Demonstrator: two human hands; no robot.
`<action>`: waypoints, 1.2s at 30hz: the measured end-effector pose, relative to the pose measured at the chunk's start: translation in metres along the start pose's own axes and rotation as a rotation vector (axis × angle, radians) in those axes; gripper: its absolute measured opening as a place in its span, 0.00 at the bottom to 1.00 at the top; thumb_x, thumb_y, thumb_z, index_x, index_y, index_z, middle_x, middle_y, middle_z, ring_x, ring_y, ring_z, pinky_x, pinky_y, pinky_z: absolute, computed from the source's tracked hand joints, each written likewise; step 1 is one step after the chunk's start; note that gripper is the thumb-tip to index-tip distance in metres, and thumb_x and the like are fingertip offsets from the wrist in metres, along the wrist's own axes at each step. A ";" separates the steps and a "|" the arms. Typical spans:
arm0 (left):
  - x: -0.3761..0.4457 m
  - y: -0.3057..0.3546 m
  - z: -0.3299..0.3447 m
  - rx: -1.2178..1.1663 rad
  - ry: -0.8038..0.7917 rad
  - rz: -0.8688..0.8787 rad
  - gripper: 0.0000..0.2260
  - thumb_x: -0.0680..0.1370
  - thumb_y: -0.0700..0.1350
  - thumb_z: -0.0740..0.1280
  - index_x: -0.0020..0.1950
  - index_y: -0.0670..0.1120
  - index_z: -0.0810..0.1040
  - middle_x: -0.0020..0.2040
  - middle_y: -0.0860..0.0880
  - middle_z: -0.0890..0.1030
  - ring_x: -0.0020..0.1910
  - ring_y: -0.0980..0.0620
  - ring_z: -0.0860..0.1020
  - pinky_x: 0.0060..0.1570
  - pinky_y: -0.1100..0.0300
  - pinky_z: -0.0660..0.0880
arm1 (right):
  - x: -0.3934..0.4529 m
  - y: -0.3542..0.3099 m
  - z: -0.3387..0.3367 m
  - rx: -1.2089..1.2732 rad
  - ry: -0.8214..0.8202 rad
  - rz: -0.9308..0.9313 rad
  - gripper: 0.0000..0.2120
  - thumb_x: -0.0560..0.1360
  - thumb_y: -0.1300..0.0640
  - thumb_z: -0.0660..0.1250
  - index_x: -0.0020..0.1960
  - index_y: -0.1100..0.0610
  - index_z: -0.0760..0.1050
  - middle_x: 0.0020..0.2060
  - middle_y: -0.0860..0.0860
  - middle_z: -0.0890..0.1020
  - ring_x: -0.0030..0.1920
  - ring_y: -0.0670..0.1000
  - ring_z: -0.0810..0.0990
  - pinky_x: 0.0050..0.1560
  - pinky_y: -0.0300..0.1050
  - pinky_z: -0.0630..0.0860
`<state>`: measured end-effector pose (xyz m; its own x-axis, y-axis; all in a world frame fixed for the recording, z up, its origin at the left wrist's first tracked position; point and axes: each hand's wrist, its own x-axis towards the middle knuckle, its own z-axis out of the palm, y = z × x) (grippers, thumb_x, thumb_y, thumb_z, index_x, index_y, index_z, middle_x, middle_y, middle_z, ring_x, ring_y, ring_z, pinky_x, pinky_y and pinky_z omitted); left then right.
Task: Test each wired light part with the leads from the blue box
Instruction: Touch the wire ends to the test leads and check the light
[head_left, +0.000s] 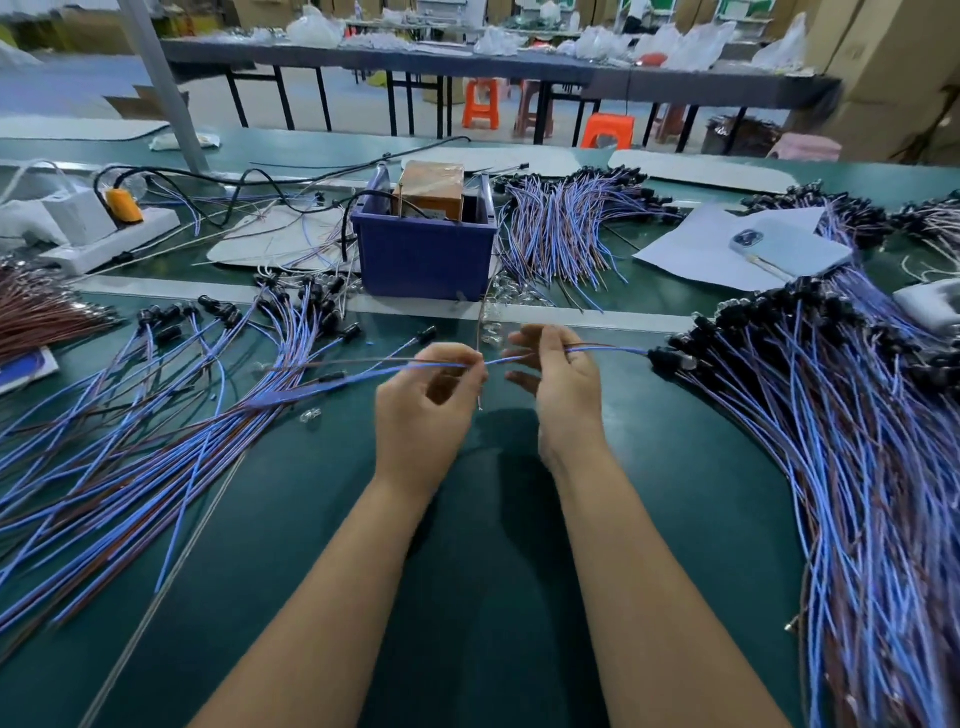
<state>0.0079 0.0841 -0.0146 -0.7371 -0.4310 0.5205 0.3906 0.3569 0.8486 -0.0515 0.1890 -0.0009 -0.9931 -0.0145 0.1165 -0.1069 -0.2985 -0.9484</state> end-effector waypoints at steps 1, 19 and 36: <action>-0.006 0.005 0.009 0.056 -0.055 0.120 0.06 0.75 0.38 0.71 0.43 0.50 0.81 0.39 0.54 0.83 0.38 0.56 0.81 0.42 0.61 0.77 | 0.003 -0.007 -0.009 0.029 0.031 0.004 0.13 0.84 0.60 0.52 0.45 0.56 0.72 0.31 0.49 0.79 0.28 0.44 0.77 0.31 0.37 0.75; -0.093 0.079 0.143 0.123 -0.873 0.176 0.16 0.77 0.35 0.63 0.61 0.47 0.80 0.55 0.49 0.82 0.57 0.49 0.76 0.57 0.52 0.72 | 0.032 -0.123 -0.202 -1.910 0.221 -0.015 0.26 0.79 0.42 0.60 0.74 0.51 0.63 0.67 0.62 0.66 0.67 0.63 0.63 0.66 0.56 0.62; -0.013 0.003 -0.043 0.639 -0.058 -0.322 0.08 0.77 0.42 0.60 0.44 0.44 0.79 0.42 0.46 0.81 0.45 0.44 0.76 0.41 0.52 0.69 | 0.017 0.021 0.069 -1.430 -0.715 -0.385 0.23 0.80 0.59 0.55 0.75 0.47 0.63 0.73 0.48 0.67 0.74 0.51 0.61 0.69 0.51 0.57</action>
<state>0.0423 0.0551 -0.0142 -0.7964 -0.5580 0.2330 -0.2374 0.6429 0.7282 -0.0673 0.1164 0.0013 -0.7199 -0.6845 0.1145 -0.6854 0.6754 -0.2721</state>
